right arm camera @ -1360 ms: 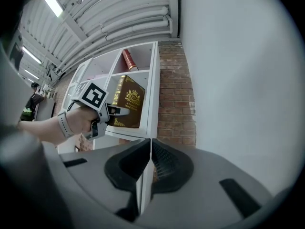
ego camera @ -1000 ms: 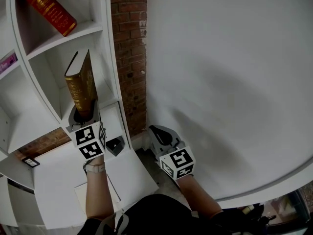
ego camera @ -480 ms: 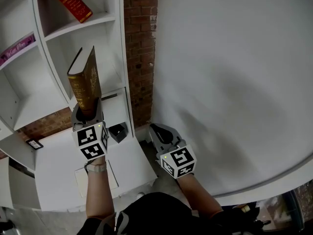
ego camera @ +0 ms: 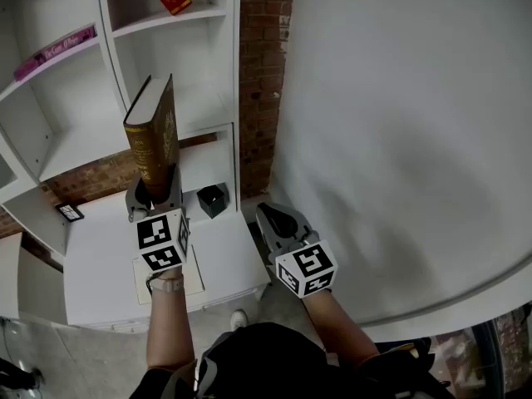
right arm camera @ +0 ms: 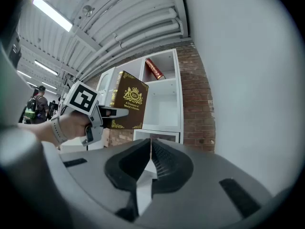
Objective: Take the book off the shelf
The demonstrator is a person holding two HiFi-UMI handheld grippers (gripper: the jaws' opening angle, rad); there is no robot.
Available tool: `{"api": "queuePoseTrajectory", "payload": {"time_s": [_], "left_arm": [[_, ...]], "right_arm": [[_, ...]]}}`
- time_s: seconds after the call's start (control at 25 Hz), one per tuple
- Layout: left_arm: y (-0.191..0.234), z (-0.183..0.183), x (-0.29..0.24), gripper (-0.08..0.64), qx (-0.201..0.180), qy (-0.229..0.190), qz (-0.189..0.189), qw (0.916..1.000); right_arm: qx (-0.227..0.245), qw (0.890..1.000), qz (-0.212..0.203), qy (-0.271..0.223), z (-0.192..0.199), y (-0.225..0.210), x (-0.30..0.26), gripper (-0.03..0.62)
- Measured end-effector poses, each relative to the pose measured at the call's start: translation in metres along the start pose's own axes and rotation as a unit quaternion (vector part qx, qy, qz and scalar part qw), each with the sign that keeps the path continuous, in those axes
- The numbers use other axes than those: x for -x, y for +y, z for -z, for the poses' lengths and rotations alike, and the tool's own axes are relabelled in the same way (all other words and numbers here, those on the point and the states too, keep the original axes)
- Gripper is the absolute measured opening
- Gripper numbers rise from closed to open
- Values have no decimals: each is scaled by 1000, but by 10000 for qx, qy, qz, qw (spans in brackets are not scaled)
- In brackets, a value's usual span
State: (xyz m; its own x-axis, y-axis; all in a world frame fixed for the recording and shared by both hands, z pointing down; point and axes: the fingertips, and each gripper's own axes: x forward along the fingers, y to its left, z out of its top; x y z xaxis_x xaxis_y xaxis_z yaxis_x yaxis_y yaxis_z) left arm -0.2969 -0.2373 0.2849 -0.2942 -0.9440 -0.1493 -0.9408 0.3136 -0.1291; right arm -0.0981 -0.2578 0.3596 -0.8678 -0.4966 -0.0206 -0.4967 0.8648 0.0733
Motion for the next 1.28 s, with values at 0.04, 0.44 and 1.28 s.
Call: {"api": "queuePoseTrajectory", "payload": {"time_s": [0.04, 0.44, 1.28], "left_arm": [[2, 2, 7, 225, -5, 15, -17, 10000], [21, 33, 77, 225, 21, 247, -220, 9995], [10, 118, 177, 225, 2, 923, -47, 9957]], "right_arm": [[0, 10000, -46, 7, 1, 6, 2, 20], [-5, 9988, -477, 140, 15, 64, 19, 18], [-261, 9947, -832, 546, 76, 117, 42, 18]]}}
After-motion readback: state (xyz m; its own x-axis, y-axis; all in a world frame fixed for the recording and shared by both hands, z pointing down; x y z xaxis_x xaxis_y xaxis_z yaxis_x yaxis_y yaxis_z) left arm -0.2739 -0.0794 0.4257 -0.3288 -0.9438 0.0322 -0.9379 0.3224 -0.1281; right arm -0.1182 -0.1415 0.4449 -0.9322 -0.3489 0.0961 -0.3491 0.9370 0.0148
